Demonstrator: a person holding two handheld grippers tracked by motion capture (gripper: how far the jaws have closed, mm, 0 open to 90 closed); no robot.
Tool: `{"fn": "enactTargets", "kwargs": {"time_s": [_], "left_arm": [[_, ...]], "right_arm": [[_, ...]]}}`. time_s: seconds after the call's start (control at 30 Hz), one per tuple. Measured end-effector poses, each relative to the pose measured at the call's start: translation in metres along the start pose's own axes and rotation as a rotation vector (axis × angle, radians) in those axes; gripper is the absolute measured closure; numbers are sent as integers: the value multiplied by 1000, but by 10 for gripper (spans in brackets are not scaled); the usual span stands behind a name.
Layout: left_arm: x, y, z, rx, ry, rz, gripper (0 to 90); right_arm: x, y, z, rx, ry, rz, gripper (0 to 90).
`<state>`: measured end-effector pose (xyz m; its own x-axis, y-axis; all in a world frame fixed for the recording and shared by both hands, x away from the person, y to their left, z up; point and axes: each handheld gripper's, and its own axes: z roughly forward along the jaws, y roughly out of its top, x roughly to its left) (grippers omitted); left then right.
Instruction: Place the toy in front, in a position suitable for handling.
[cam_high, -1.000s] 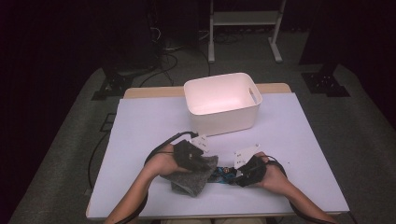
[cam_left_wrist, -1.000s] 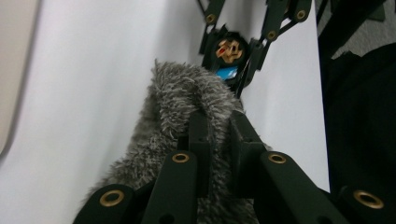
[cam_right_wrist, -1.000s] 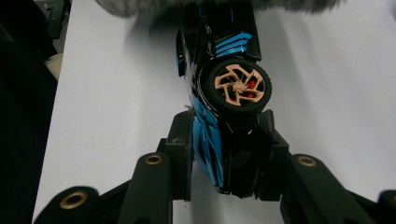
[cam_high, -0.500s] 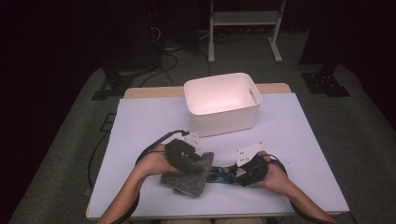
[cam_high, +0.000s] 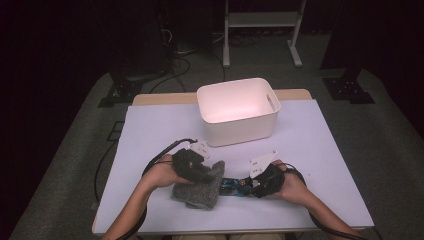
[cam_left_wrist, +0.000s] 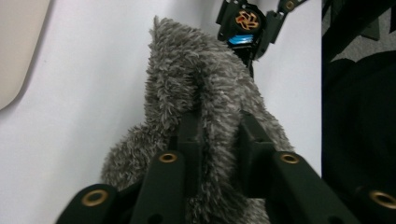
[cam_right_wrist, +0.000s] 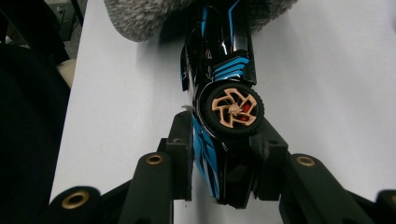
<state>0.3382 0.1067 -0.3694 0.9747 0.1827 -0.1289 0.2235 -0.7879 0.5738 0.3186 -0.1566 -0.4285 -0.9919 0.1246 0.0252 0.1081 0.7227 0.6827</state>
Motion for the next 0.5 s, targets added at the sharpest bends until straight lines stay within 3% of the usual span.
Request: {"fn": "enactTargets", "kwargs": {"time_s": [0.13,0.23,0.3,0.5], "left_arm": [[0,1,4,-3,-3,-6,780],[0,2,5,-2,-10,-10,780],[0,1,5,-7,-10,-13,781],[-3,-2,5,-27,-23,-18,788]], "right_arm": [[-5,0,-1,5,1,-7,641],[-5,-2,0,-13,10,15,630],[-6,-4,0,-17,14,44,515],[-6,-3,1,-46,62,110,349]]}}
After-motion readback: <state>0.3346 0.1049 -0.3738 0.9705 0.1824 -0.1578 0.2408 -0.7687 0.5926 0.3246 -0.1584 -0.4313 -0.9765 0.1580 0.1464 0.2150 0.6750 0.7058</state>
